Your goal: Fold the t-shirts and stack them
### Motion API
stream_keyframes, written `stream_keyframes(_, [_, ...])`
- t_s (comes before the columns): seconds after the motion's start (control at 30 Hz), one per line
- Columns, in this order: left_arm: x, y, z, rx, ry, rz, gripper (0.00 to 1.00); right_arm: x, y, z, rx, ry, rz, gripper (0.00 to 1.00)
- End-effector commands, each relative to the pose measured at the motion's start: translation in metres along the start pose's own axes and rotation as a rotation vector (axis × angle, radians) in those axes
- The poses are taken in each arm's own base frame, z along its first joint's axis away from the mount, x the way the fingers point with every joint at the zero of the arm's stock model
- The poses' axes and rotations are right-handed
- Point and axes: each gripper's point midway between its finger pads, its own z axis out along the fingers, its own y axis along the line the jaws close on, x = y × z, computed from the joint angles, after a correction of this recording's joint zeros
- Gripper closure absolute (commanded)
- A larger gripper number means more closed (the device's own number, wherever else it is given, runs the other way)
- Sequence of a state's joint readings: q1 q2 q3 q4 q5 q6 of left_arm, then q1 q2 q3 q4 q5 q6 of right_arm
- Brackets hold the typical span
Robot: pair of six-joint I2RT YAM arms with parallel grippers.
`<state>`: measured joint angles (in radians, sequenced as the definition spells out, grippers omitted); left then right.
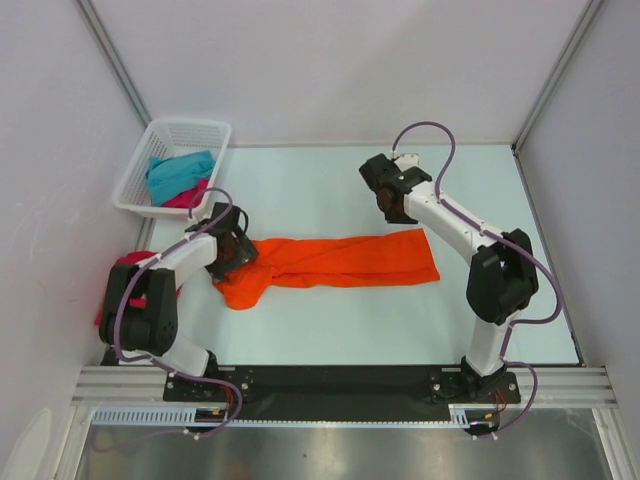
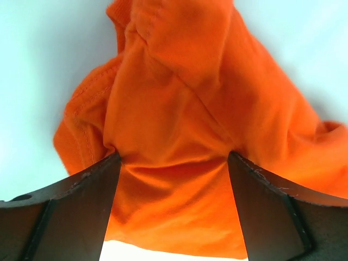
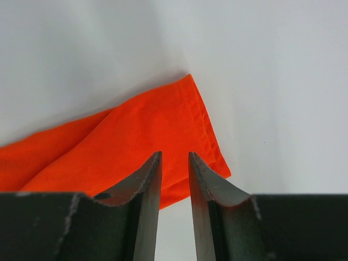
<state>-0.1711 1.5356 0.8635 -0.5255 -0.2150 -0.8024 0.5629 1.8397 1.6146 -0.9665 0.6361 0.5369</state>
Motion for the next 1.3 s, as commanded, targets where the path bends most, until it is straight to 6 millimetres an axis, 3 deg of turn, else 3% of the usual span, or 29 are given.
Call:
stream_keyframes(0.0, [-0.018, -0.012, 0.012, 0.077, 0.018, -0.119, 0.14, -0.032, -0.003, -0.024, -0.062, -0.074, 0.062, 0.68])
stream_keyframes(0.23, [-0.058, -0.015, 0.018, 0.103, 0.003, -0.191, 0.14, -0.037, -0.002, -0.025, -0.058, -0.079, 0.057, 0.69])
stream_keyframes(0.37, [-0.098, 0.0, 0.011, 0.112, -0.073, -0.293, 0.14, -0.042, -0.005, -0.028, -0.049, -0.085, 0.058, 0.68])
stream_keyframes(0.53, [-0.126, 0.005, 0.013, 0.12, -0.086, -0.318, 0.14, -0.046, -0.005, -0.031, -0.047, -0.092, 0.058, 0.68])
stream_keyframes(0.8, [-0.165, -0.02, 0.017, 0.198, -0.074, -0.359, 0.14, -0.047, -0.004, -0.029, -0.023, -0.086, 0.045, 0.68])
stream_keyframes(0.9, [-0.171, -0.03, 0.006, 0.221, -0.094, -0.322, 0.14, -0.05, 0.0, -0.029, -0.035, -0.086, 0.037, 0.68])
stream_keyframes(1.0, [-0.171, -0.041, -0.019, 0.211, -0.168, -0.181, 0.14, -0.054, 0.017, -0.032, -0.082, -0.093, 0.003, 0.68])
stream_keyframes(1.03, [-0.163, -0.052, -0.027, 0.218, -0.175, -0.123, 0.13, -0.057, 0.029, -0.041, -0.125, -0.107, -0.008, 0.68])
stream_keyframes(1.1, [-0.16, -0.051, -0.051, 0.2, -0.231, -0.056, 0.13, -0.055, 0.051, -0.043, -0.18, -0.1, -0.057, 0.67])
stream_keyframes(1.13, [-0.15, -0.059, -0.061, 0.207, -0.241, -0.02, 0.13, -0.051, 0.068, -0.05, -0.216, -0.102, -0.09, 0.66])
stream_keyframes(1.27, [-0.149, -0.038, -0.111, 0.134, -0.348, 0.022, 0.12, -0.039, 0.139, -0.067, -0.498, -0.049, -0.131, 0.61])
